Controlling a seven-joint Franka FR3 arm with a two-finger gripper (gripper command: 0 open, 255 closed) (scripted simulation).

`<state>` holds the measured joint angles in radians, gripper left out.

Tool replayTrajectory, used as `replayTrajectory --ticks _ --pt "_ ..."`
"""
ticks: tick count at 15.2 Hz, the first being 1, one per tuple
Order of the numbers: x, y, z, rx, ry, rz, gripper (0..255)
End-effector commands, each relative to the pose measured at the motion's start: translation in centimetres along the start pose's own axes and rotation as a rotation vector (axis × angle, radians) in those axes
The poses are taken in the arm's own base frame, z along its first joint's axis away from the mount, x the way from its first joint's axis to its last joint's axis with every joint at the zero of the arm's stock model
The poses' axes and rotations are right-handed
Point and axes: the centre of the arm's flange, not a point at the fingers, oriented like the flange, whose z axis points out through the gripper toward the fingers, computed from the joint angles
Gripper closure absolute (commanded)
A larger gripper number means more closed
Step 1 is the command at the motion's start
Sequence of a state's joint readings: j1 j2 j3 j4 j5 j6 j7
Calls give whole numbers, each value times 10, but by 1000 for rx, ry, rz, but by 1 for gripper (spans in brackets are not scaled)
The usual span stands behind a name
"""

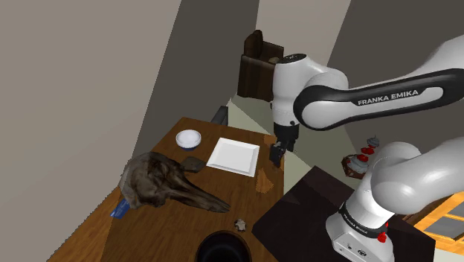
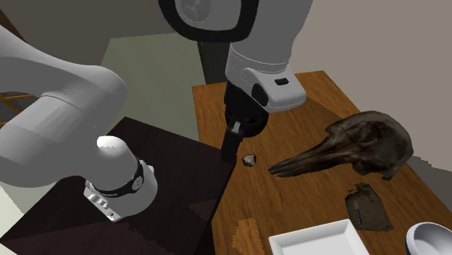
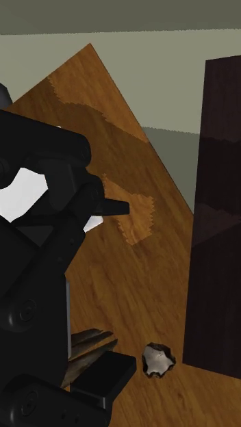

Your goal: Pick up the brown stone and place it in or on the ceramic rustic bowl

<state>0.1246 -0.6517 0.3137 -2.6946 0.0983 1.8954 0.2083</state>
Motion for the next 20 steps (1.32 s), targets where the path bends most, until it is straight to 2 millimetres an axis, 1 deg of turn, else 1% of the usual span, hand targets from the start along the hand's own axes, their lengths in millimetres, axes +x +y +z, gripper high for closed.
replayTrajectory --ticks 1,11,20 --pt "4 -18 17 -9 8 6 0" --pt "31 -114 110 -56 36 31 0" --pt "60 -197 196 -99 62 54 0"
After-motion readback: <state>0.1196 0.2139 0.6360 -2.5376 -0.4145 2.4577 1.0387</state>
